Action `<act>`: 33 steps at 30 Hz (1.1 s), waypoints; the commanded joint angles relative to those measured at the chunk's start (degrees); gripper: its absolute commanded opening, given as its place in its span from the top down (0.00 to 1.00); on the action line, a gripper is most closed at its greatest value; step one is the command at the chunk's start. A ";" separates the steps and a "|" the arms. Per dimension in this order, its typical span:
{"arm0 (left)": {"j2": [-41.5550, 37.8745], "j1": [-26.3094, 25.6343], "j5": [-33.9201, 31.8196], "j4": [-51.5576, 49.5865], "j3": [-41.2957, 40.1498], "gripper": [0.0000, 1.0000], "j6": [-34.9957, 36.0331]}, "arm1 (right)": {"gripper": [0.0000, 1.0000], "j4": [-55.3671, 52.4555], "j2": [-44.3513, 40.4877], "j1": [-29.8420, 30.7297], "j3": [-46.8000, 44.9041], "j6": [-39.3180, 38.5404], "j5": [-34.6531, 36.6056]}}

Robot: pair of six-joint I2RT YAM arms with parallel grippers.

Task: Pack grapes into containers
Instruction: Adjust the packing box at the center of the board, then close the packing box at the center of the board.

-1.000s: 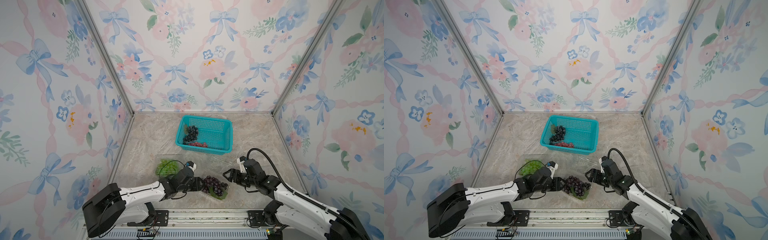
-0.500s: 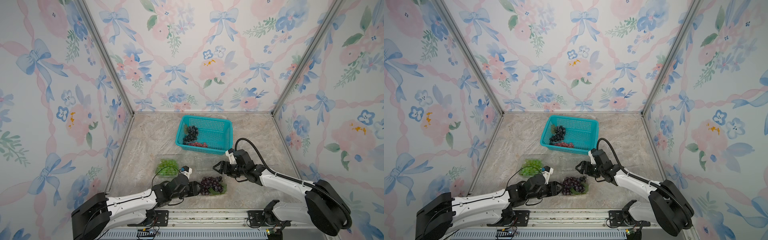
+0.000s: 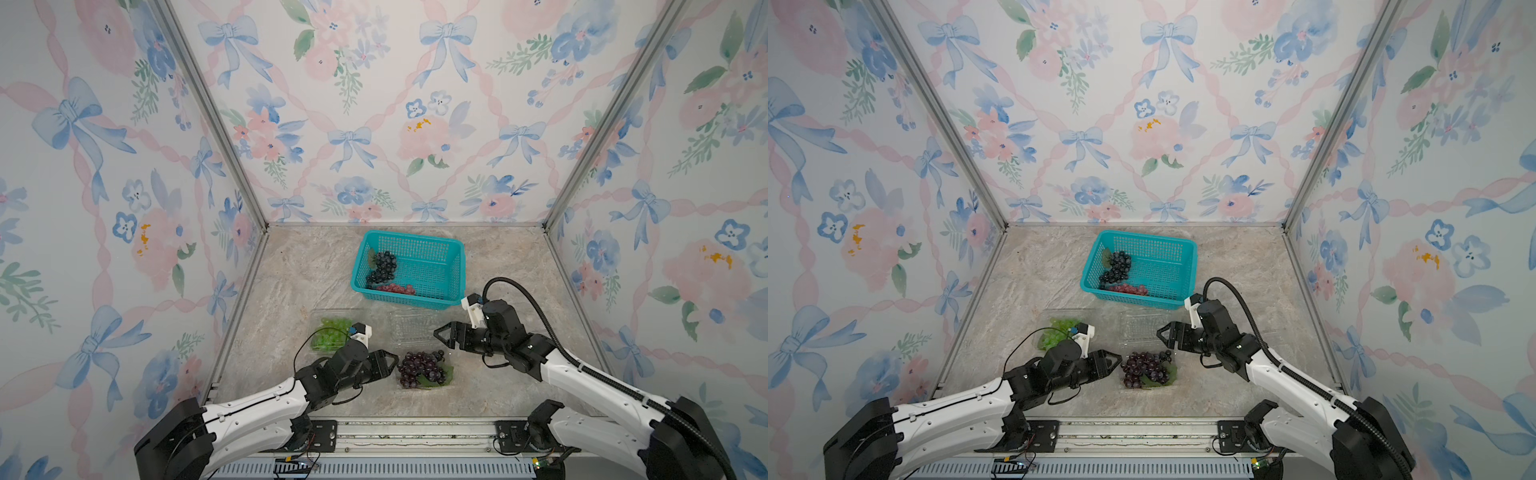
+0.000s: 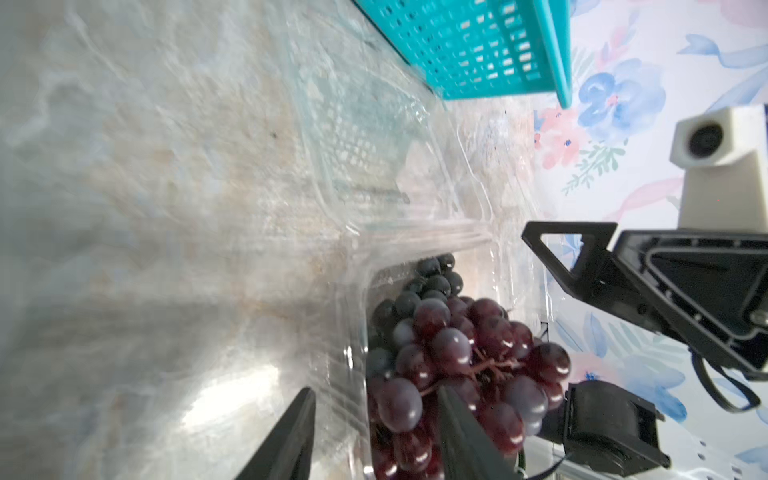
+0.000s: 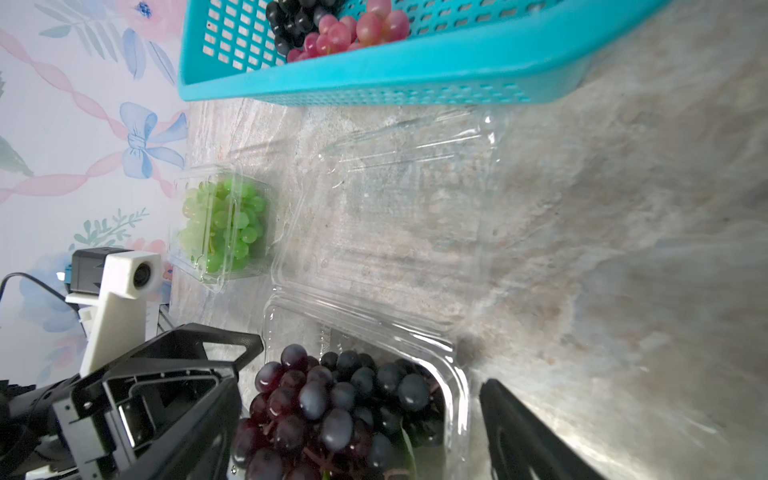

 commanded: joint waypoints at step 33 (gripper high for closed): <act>24.26 7.09 1.43 0.52 19.61 0.51 15.81 | 0.13 29.12 24.52 -3.12 -0.18 4.54 -9.25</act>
